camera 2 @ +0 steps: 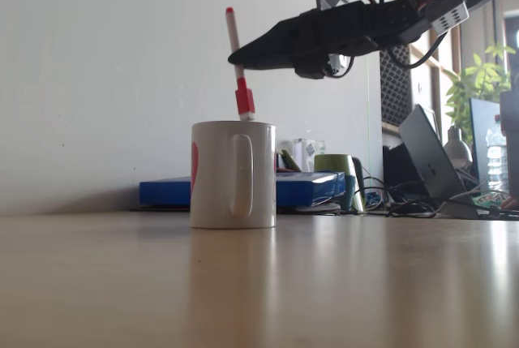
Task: Grab the pen and place it in the cup.
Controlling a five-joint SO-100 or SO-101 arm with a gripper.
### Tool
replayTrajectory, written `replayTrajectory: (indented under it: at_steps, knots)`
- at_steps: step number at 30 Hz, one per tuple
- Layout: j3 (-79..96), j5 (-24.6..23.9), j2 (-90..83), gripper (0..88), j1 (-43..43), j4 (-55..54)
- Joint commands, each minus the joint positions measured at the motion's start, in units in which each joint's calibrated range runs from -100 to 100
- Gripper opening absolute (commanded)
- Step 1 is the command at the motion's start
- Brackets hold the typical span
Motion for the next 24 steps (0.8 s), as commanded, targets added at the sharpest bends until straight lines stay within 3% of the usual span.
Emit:
replayTrajectory:
  at_steps: [1,9,24]
  knots:
    - [-2.1,0.2,2.2,1.1,-0.3,-2.6]
    - [-2.1,0.2,6.4,1.1,0.5,-3.1]
    - [0.4,-0.3,10.3,3.8,0.5,-13.9]
